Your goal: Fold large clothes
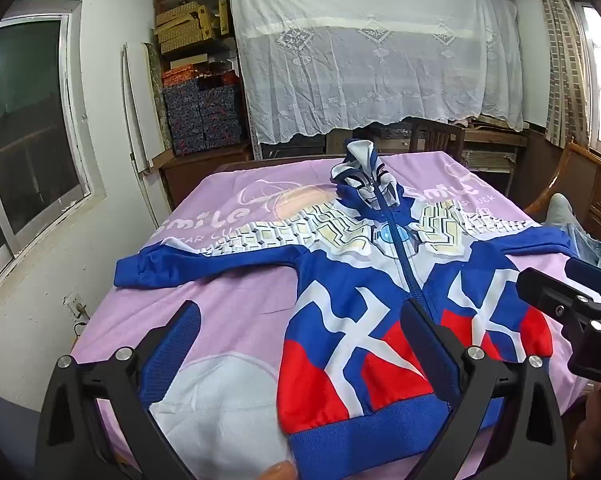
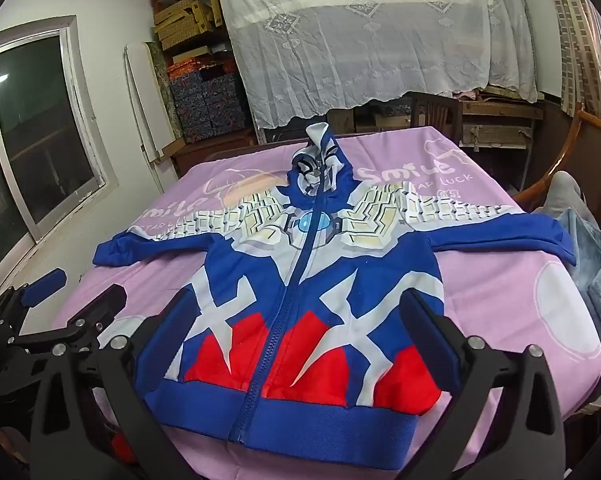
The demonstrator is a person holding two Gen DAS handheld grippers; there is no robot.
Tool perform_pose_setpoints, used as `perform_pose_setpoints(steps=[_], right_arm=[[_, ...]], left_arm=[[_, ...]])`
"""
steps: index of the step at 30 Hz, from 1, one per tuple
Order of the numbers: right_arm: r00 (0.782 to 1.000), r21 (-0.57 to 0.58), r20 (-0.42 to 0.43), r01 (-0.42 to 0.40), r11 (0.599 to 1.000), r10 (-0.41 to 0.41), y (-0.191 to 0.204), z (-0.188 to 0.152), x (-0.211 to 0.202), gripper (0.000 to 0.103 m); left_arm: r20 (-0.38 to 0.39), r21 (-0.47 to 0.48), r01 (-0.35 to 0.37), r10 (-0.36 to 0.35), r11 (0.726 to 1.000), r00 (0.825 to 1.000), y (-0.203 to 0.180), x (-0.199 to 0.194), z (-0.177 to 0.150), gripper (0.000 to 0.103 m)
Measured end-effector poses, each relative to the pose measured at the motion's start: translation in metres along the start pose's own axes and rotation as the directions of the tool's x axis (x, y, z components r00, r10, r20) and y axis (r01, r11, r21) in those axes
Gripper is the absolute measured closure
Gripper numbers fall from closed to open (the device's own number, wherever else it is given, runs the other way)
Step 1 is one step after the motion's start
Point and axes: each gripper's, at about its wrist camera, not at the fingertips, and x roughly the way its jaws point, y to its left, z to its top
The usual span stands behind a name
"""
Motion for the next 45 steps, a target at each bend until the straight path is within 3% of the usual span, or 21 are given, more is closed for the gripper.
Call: perform_pose_setpoints(steps=[45], right_arm=[[1.000, -0.001, -0.006, 0.007, 1.000, -0.007, -0.0003, -0.0024, 0.0006, 0.004]], left_arm=[[-0.009, -0.003, 0.006, -0.006, 1.000, 1.000, -0.0054, 0.0012, -0.0041, 0.003]])
